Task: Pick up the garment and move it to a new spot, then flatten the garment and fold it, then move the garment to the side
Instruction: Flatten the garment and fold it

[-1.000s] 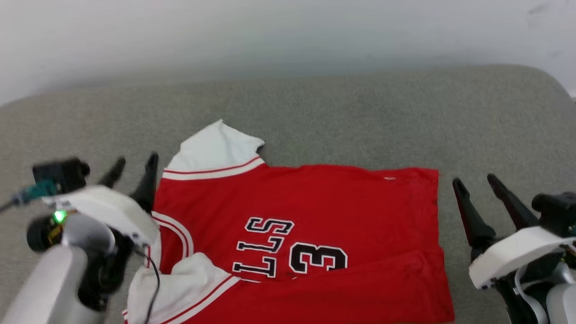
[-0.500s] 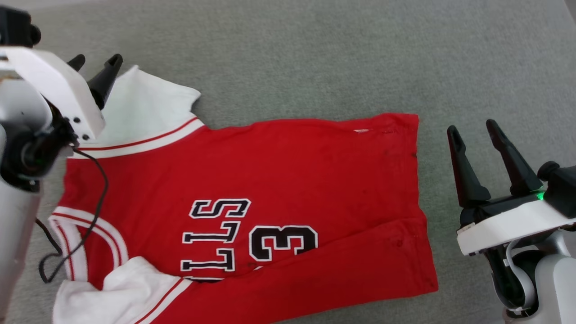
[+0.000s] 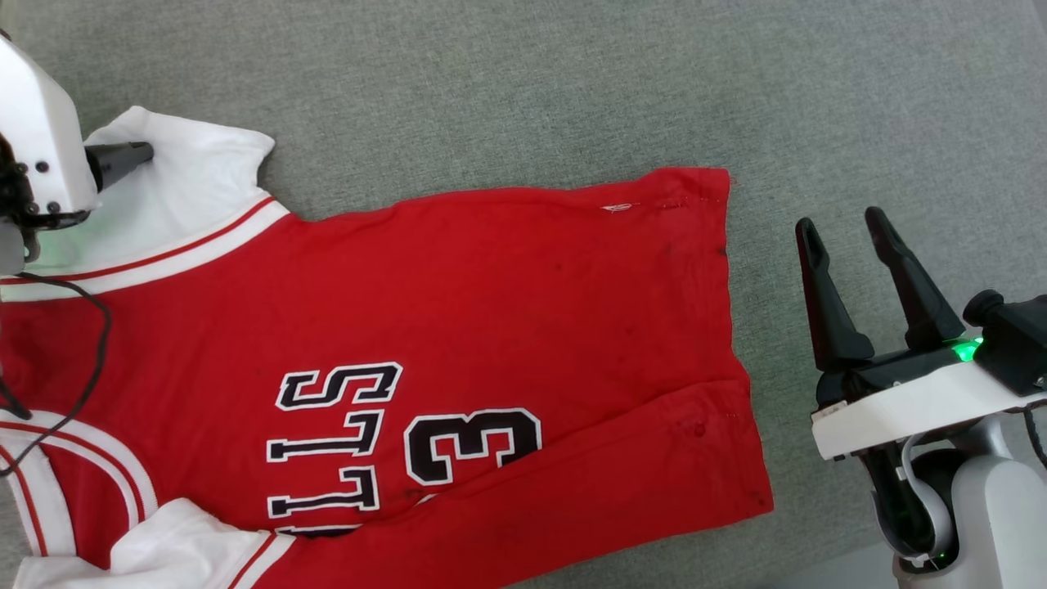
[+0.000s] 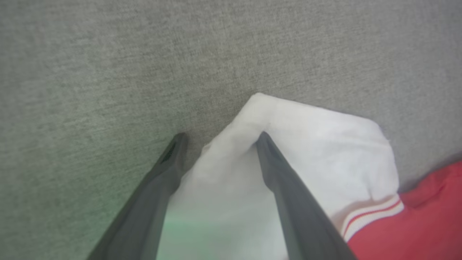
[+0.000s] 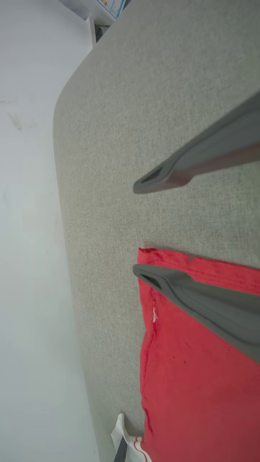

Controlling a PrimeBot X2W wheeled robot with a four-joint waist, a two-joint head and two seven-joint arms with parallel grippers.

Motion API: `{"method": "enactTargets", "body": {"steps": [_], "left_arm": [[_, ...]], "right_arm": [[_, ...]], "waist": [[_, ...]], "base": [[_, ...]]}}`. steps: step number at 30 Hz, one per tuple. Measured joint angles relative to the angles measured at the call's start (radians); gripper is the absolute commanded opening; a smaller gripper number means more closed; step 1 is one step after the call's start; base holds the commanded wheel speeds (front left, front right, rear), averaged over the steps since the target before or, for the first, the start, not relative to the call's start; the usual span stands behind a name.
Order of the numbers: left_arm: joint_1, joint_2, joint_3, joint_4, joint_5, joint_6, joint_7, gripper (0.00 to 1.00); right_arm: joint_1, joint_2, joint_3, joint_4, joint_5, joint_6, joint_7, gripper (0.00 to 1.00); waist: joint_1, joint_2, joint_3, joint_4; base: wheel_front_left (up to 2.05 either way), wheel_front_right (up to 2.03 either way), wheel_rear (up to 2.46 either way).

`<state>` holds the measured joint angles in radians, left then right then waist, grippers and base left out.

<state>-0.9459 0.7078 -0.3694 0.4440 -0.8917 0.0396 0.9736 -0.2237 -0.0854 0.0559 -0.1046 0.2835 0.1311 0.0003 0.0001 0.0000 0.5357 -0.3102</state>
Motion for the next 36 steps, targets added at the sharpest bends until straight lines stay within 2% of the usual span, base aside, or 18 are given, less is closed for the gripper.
{"method": "enactTargets", "body": {"steps": [1, 2, 3, 12, 15, 19, 23, 29, 35, 36], "left_arm": [[-0.003, 0.0, 0.001, 0.003, -0.005, 0.008, 0.012, 0.48], [-0.005, -0.002, 0.001, 0.003, -0.009, 0.011, 0.018, 0.33], [-0.005, -0.003, 0.001, 0.003, -0.01, 0.015, 0.018, 0.0], [0.008, -0.049, -0.007, 0.04, 0.009, 0.009, -0.086, 0.0], [0.015, -0.072, -0.014, 0.045, 0.018, -0.002, -0.129, 0.0], [0.013, -0.109, -0.03, 0.032, 0.031, -0.024, -0.181, 0.0], [-0.006, -0.14, -0.05, -0.003, 0.05, -0.049, -0.223, 0.0], [-0.015, -0.183, -0.063, -0.057, 0.058, -0.075, -0.285, 0.0], [-0.004, -0.195, -0.058, -0.086, 0.041, -0.086, -0.319, 0.0], [0.001, -0.196, -0.058, -0.089, 0.041, -0.089, -0.327, 0.0]], "right_arm": [[0.0, 0.001, 0.0, 0.004, 0.003, 0.0, 0.0, 1.0], [0.0, 0.001, 0.0, 0.006, 0.008, 0.0, 0.001, 1.0], [0.0, 0.002, 0.0, 0.01, 0.015, 0.0, 0.009, 1.0], [-0.021, -0.016, -0.015, 0.063, 0.111, 0.0, 0.137, 1.0], [-0.053, -0.028, -0.029, 0.104, 0.154, 0.0, 0.253, 1.0], [-0.12, -0.079, -0.045, 0.167, 0.201, 0.0, 0.458, 1.0], [-0.192, -0.108, -0.064, 0.195, 0.215, 0.0, 0.615, 1.0], [-0.302, -0.128, -0.079, 0.253, 0.19, 0.0, 0.734, 1.0], [-0.371, -0.13, -0.082, 0.363, 0.171, 0.0, 0.864, 1.0], [-0.378, -0.13, -0.081, 0.37, 0.164, 0.0, 0.879, 0.82]], "waist": [[0.0, 0.0, 0.004, -0.003], [0.0, 0.0, 0.007, -0.005], [0.0, 0.0, 0.009, -0.006], [0.0, 0.0, -0.024, 0.022], [0.0, 0.0, -0.045, 0.044], [0.0001, 0.0, -0.065, 0.087], [0.0, 0.0, -0.072, 0.139], [0.0, 0.0, -0.059, 0.213], [-0.0001, 0.0, -0.043, 0.26], [0.0, 0.0, -0.042, 0.264]], "base": [[0.0, 0.0, 0.0], [0.0, 0.0, 0.0], [0.0, 0.0, 0.0], [0.0, 0.0, 0.0], [0.0, 0.0, 0.0], [0.0, 0.0, 0.0], [0.0, 0.0, 0.0], [0.0, 0.0, 0.0], [0.0, 0.0, 0.0], [0.0, 0.0, 0.0]]}}
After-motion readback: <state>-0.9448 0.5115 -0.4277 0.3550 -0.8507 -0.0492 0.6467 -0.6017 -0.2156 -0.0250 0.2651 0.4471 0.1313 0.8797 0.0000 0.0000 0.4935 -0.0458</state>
